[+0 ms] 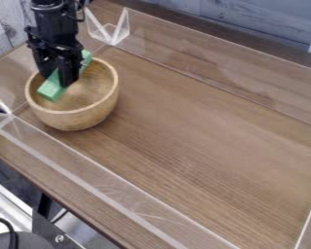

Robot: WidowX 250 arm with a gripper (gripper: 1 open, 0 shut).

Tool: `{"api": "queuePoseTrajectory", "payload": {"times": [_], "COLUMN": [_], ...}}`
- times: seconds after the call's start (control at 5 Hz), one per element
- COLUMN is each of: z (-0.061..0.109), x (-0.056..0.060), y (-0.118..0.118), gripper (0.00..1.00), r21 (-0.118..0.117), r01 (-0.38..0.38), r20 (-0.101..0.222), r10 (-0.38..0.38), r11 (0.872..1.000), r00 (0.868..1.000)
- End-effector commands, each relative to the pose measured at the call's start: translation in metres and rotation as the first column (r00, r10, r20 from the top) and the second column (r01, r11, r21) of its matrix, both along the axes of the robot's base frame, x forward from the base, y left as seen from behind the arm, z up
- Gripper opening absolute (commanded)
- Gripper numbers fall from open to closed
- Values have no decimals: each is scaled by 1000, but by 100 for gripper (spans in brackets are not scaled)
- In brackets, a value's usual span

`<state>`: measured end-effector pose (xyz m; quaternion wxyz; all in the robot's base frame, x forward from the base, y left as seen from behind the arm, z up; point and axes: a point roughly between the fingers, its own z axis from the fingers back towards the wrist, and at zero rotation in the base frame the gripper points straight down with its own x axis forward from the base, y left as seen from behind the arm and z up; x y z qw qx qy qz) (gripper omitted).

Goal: Put the green block in the brown bowl

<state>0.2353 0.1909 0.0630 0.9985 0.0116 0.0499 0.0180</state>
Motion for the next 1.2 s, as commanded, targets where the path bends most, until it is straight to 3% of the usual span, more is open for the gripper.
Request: {"api": "queuePoseTrajectory", "payload": {"times": [0.0,0.4,0.6,1.0], "z": [9,7,12,29], "x": [7,9,9,13], "y": [1,-3,-5,-10], "gripper": [0,0,100,100], "r21": [26,19,16,4], "r01": [8,15,18,21], "r20": [28,20,19,52], "r10": [-9,-15,-19,-21], "r11": [1000,1000,1000,1000], "r00": [1000,1000,1000,998]}}
